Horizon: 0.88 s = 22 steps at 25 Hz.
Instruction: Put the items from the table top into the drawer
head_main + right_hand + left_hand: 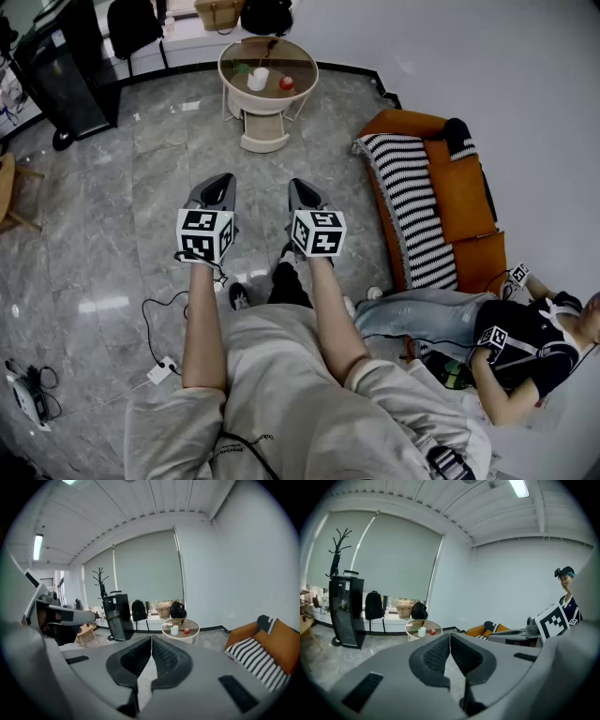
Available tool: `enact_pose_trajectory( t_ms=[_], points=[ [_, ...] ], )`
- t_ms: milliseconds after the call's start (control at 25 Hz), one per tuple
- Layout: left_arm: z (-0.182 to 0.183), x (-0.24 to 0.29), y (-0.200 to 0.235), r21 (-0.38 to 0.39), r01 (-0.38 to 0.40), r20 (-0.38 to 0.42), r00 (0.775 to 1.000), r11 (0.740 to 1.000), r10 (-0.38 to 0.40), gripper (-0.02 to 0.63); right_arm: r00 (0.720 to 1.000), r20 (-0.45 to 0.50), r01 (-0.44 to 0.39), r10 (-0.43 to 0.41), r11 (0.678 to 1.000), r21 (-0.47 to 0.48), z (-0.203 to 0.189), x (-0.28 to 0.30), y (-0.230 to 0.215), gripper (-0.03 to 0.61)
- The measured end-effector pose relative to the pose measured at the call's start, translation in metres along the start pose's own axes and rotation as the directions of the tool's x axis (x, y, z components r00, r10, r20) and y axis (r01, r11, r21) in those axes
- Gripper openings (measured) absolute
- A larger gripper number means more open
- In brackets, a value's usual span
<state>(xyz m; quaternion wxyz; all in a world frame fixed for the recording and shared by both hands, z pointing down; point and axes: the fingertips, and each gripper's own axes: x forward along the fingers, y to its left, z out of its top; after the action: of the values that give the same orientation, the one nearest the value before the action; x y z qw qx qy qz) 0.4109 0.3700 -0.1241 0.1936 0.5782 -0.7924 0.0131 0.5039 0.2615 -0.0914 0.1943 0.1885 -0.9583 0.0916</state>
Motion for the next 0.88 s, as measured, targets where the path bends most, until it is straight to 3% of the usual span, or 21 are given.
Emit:
enact_pose_trajectory(
  t_ms=[160, 360, 520, 640, 880],
  points=[
    [-0.007, -0.003, 0.0, 0.009, 0.018, -0.02, 1.0, 1.0, -0.018, 0.021, 1.0, -0.012, 0.01, -0.01, 1.0, 0.007, -0.006, -0.002, 0.003, 0.035],
    [-0.013, -0.004, -0.002, -0.033, 0.021, -0.024, 0.999, 0.999, -0.022, 0.021, 1.0, -0.029, 0.01, -0.01, 1.0, 0.003, -0.016, -0.009, 0.003, 0.035],
    [-0.025, 0.011, 0.003, -0.061, 0.015, -0.055, 0.998, 0.998, -0.019, 0.021, 0.999, -0.046, -0.012, 0.015, 0.998, 0.055, -0.021, 0.0, -0.006, 0.035],
    [-0.024, 0.023, 0.018, -0.096, 0.011, -0.06, 0.998, 0.995, -0.017, 0.021, 0.998, -0.055, -0.02, 0.022, 0.999, 0.046, -0.012, 0.021, -0.009, 0.035],
    [-0.008, 0.045, 0.067, -0.052, -0.025, -0.107, 0.994, 0.998, 0.019, 0.021, 0.997, -0.044, -0.064, 0.069, 0.992, 0.106, 0.018, 0.094, -0.005, 0.035]
  ],
)
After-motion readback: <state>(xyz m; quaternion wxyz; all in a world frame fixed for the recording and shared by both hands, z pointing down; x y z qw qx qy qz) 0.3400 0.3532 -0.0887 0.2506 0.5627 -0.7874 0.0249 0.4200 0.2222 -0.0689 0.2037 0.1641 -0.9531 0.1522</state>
